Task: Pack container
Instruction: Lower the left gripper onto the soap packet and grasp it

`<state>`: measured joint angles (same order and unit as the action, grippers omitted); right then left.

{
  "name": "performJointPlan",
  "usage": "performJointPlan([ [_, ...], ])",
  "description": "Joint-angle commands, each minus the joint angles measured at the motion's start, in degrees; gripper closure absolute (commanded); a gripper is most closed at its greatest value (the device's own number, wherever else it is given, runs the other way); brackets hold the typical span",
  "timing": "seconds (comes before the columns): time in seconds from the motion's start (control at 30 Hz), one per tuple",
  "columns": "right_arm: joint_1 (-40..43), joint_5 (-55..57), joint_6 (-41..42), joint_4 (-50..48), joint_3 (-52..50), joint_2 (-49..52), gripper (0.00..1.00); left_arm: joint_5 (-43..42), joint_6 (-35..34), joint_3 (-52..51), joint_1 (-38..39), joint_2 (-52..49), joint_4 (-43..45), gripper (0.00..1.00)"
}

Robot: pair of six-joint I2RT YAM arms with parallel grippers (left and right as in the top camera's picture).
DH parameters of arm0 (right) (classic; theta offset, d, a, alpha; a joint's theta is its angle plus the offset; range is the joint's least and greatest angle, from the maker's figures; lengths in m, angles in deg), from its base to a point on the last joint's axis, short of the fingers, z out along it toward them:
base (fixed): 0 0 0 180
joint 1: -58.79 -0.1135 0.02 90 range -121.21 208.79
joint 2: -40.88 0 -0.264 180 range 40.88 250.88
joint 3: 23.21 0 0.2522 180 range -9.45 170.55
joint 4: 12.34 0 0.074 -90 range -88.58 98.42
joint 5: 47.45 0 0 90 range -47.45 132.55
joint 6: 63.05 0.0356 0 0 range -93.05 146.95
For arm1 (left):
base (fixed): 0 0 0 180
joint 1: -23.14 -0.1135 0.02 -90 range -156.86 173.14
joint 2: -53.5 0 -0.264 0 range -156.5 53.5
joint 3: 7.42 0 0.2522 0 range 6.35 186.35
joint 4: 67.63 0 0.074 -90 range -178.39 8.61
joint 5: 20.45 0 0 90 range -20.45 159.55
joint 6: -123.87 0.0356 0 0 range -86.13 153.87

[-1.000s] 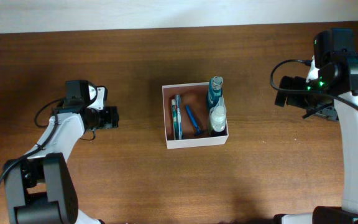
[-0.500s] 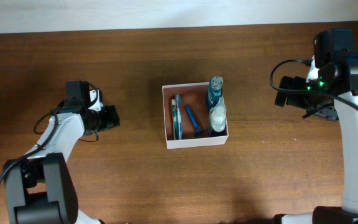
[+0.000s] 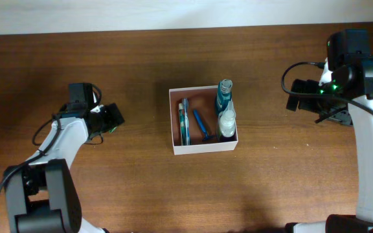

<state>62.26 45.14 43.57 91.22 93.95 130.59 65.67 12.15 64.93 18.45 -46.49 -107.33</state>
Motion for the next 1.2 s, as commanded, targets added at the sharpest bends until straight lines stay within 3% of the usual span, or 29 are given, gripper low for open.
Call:
performJointPlan([
  [0.0,0.37,0.68,0.13,-0.04,0.76,-0.94,0.02,2.25,-5.88,-0.39,1.90,0.59,0.24,0.02],
  [0.27,0.37,0.70,0.11,-0.04,0.76,-0.94,0.02,14.56,-8.74,-0.44,8.68,0.50,0.83,0.01],
  [0.67,0.37,0.68,0.11,-0.02,0.76,-0.96,0.01,15.50,-14.62,-0.46,8.22,-2.27,0.24,0.01],
  [1.17,0.37,0.68,0.13,-0.02,0.76,-0.96,0.02,16.37,-14.73,-0.44,7.26,-6.78,1.66,0.02],
])
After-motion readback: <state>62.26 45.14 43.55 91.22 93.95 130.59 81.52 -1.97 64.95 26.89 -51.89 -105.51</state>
